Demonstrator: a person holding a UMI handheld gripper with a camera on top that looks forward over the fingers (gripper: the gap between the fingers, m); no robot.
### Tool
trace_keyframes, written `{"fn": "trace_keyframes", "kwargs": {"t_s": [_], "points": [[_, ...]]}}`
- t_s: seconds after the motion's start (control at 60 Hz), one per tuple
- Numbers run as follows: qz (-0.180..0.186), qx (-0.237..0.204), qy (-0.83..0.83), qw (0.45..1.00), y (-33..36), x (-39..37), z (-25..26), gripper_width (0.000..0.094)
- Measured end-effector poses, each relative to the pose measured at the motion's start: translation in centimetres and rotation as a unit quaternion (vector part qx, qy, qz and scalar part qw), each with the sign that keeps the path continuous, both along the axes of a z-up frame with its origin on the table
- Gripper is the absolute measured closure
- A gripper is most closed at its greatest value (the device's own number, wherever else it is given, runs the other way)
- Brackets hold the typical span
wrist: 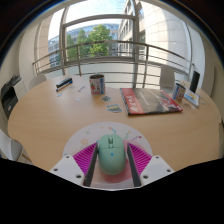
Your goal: Arrange mouse
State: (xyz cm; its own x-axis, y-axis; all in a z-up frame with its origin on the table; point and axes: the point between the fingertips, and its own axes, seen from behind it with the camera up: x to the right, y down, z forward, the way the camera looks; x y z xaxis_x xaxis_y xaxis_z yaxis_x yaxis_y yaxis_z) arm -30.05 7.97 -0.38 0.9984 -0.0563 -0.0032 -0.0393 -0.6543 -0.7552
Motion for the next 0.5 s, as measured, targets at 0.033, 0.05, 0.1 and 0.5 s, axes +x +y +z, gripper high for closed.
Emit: {"fn": "trace_keyframes", "kwargs": {"t_s": [0.033,0.05,0.1,0.5], "points": [[0.001,0.000,-0.006,1.000,-0.2,0.1,0.2,0.0291],[0.001,-0.003,-0.007,1.000,-0.2,0.1,0.5,0.0249],[0.003,0.000,-0.011,1.000,-0.8,0.0,1.2,0.0115],[-0.007,0.019,-0.022,1.000,-10.9,-1.4,12.0,0.0086]]}}
